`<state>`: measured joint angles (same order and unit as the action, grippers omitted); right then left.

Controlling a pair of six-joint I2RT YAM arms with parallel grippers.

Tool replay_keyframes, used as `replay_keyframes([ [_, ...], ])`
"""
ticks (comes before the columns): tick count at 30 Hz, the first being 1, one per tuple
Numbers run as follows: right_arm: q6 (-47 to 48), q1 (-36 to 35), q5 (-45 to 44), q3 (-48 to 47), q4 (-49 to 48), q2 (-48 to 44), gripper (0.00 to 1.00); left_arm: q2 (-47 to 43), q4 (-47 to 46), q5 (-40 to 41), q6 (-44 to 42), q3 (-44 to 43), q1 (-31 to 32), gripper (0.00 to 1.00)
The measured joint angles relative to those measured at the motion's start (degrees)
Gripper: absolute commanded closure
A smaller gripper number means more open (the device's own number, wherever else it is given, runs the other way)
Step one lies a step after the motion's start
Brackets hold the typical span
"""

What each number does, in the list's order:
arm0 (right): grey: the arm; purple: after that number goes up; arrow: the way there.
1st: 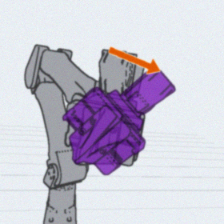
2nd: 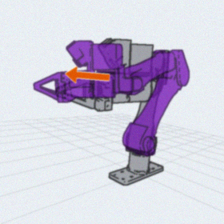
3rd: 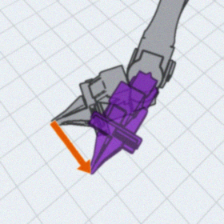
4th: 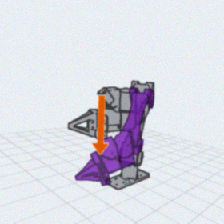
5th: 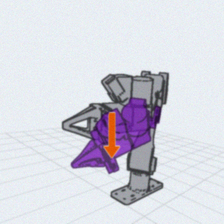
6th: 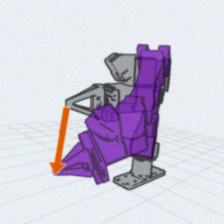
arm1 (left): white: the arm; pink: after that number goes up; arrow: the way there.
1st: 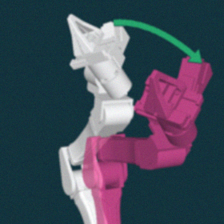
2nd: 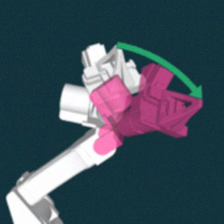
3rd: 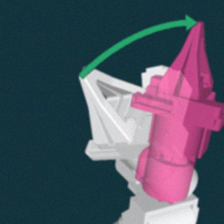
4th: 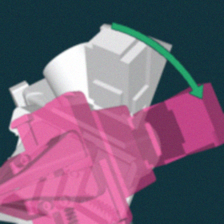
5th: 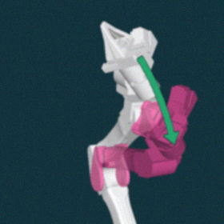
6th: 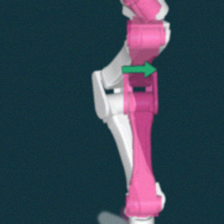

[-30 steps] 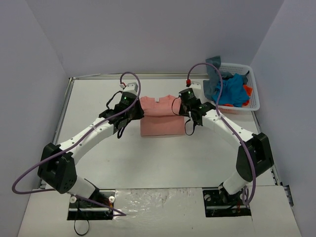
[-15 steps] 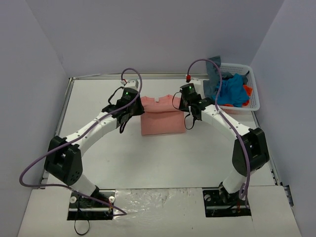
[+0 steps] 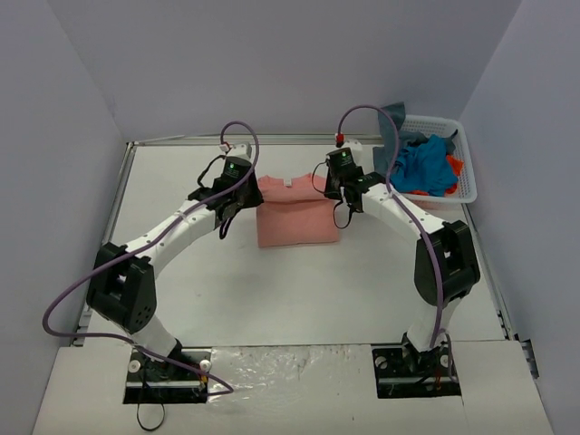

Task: Fold and stack the t-shirts
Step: Fold the long partially folded tshirt into a neat square

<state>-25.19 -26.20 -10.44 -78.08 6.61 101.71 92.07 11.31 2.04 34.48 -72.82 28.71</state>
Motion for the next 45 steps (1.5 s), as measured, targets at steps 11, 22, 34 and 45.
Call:
replay_keyframes([
  [11, 0.87, 1.33, 1.57, -2.95, -0.50, 2.49, 1.00, 3.19, -0.94, -2.25, -0.24, -1.88, -2.10, 0.98],
  [22, 1.53, 3.41, 1.88, -7.63, -0.94, 7.52, 0.00, 6.88, -1.73, -4.15, -1.27, -4.90, -4.20, 0.55],
  [34, 2.03, 3.32, 1.92, -7.74, -1.07, 8.13, 0.00, 7.50, -1.92, -4.44, -2.25, -5.18, -3.19, 0.52],
  [45, 5.62, -4.15, 1.42, 0.26, -0.79, -1.60, 0.00, -0.66, 2.27, 1.53, -1.42, -0.48, 1.22, 0.53],
])
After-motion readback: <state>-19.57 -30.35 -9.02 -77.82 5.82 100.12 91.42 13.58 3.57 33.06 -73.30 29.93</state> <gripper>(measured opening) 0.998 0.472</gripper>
